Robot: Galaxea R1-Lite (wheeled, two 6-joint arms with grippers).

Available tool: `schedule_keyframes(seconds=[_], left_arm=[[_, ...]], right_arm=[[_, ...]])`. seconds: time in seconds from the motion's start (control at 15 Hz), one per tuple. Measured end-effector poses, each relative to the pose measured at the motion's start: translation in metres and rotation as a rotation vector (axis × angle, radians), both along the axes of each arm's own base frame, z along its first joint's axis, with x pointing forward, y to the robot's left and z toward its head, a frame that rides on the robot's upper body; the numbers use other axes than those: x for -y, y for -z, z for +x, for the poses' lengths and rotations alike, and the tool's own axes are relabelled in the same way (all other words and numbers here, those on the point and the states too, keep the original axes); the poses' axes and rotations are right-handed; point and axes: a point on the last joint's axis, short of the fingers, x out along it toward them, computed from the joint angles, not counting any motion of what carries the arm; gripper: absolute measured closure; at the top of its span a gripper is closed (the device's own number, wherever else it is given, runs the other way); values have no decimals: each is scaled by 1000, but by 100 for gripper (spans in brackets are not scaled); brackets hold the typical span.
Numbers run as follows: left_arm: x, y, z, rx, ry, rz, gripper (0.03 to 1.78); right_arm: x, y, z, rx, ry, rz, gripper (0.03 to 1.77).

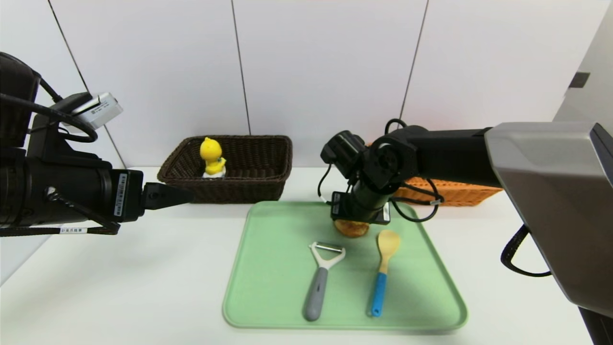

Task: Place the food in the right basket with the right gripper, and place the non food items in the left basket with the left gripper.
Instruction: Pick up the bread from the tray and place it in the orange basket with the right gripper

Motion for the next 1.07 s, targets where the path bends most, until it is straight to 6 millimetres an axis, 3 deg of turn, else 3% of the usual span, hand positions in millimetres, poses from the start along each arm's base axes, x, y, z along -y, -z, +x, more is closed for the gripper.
schedule_keyframes(seconds=[0.2,0.47,0.87,1.07], left_arm=[[0,-1,0,3,3,0,12],[1,-3,1,19,3,-5,12],[0,0,2,33,-40,23,12],[1,1,5,92,-37,5,12]], right_arm=[[0,-3,-2,3,-3,2,84],[4,-26,-10,38,-16,32,96],[30,-119,-47,204,-127,249,96],[65,-159,-40,405,-104,325,96]])
